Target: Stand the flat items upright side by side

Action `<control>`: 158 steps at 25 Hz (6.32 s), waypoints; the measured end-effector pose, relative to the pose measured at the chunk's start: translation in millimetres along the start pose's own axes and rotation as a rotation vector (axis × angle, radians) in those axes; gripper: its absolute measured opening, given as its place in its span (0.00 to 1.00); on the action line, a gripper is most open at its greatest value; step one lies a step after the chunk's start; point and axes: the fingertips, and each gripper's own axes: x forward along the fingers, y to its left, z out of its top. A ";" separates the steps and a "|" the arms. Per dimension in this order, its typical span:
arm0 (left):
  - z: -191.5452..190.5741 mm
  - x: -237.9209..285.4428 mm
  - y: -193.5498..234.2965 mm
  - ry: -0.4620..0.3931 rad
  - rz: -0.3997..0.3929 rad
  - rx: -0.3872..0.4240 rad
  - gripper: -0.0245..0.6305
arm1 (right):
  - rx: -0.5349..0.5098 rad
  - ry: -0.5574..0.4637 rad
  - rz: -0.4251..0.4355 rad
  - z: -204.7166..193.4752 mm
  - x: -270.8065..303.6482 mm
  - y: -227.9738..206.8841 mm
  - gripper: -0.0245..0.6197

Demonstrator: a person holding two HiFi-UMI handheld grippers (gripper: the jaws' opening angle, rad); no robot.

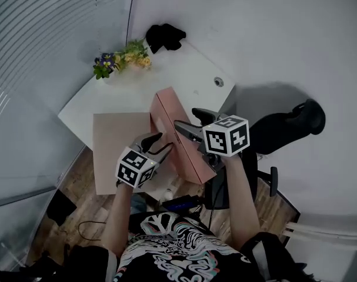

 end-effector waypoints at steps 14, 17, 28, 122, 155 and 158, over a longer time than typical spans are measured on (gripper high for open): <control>-1.6 8.3 5.5 -0.006 -0.068 -0.066 0.31 | -0.032 0.197 -0.096 1.8 60.5 -7.8 0.65; -1.8 9.0 4.7 -0.006 -0.082 -0.070 0.31 | -0.025 0.237 -0.111 -9.2 68.3 -8.5 0.60; -6.5 9.8 9.3 -0.025 -0.111 -0.155 0.28 | -0.032 0.253 -0.127 -9.6 75.6 -9.3 0.58; 10.0 3.1 -48.1 -0.107 -0.137 -0.332 0.47 | -0.146 -0.665 -0.283 45.2 -50.2 7.4 0.57; -10.1 -1.6 -78.5 -0.106 -0.029 -0.217 0.39 | -0.125 -0.591 -0.273 -34.6 -67.5 19.0 0.53; -11.4 0.6 -81.8 -0.099 -0.022 -0.208 0.39 | -0.108 -0.573 -0.269 -40.3 -64.4 18.7 0.52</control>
